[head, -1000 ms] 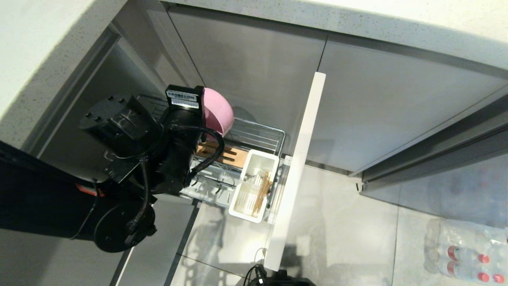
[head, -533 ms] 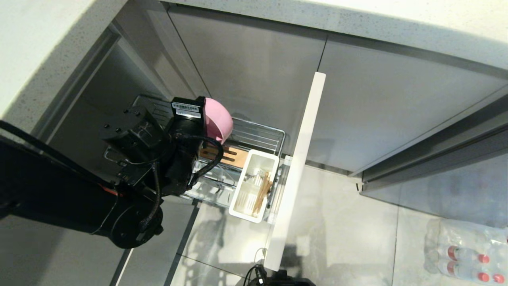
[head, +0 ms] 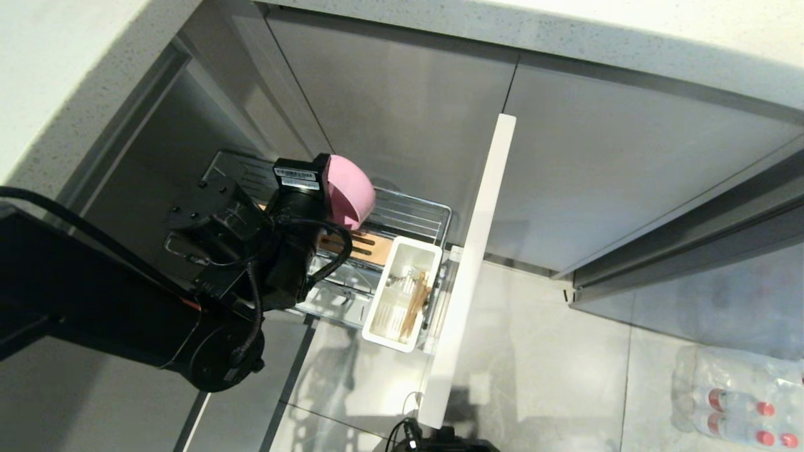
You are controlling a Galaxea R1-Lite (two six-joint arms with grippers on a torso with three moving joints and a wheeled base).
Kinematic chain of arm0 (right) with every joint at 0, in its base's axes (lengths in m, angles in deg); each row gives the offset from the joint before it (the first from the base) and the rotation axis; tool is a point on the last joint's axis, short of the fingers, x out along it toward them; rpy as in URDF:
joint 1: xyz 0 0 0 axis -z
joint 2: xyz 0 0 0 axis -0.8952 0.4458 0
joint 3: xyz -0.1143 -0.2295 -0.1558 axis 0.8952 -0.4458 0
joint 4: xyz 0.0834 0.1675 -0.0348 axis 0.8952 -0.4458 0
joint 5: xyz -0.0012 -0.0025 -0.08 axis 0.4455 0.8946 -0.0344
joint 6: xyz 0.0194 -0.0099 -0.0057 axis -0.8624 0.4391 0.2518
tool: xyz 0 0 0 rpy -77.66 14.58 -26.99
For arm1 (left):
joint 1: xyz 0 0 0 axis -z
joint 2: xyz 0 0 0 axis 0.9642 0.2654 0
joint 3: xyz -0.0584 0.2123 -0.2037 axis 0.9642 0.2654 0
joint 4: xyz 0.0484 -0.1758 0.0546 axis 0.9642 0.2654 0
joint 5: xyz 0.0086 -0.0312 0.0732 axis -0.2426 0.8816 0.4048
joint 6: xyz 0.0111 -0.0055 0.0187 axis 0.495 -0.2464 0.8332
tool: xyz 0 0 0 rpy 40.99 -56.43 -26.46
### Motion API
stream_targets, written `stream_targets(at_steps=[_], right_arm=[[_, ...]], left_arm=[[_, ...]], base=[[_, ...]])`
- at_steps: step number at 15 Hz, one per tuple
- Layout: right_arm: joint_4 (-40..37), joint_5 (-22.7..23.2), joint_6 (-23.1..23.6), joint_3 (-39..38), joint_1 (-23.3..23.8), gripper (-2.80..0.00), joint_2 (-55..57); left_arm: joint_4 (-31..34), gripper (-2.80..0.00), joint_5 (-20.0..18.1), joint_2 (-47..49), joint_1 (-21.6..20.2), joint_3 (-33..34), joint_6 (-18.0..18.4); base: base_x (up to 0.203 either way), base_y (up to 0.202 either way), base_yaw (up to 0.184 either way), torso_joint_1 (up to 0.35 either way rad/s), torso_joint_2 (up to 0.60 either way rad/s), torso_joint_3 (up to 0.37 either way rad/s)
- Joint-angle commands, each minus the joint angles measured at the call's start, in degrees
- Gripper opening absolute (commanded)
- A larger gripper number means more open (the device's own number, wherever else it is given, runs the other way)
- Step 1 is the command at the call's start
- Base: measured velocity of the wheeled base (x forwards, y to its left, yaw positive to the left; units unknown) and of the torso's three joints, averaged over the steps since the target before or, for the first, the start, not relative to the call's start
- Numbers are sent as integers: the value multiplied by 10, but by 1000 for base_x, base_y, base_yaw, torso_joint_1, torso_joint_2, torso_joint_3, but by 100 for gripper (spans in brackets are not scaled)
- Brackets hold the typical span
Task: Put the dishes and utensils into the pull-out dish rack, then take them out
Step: Pick up the bowl and place it in the cupboard
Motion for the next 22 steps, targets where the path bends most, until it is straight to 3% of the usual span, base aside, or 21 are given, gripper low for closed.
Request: stream_targets(at_steps=[1, 5, 22], right_arm=[[0, -1, 0, 0, 0, -280, 0], [0, 0, 0, 0, 0, -280, 1], [0, 0, 0, 0, 0, -280, 0]], left_arm=[[-6, -280, -8, 5, -3, -2, -9], [-20, -280, -43, 21, -6, -13, -14], [-20, -280, -47, 64, -14, -23, -32]], base=[[0, 0, 0, 0, 0, 0], [0, 0, 0, 0, 0, 0], [0, 0, 0, 0, 0, 0]])
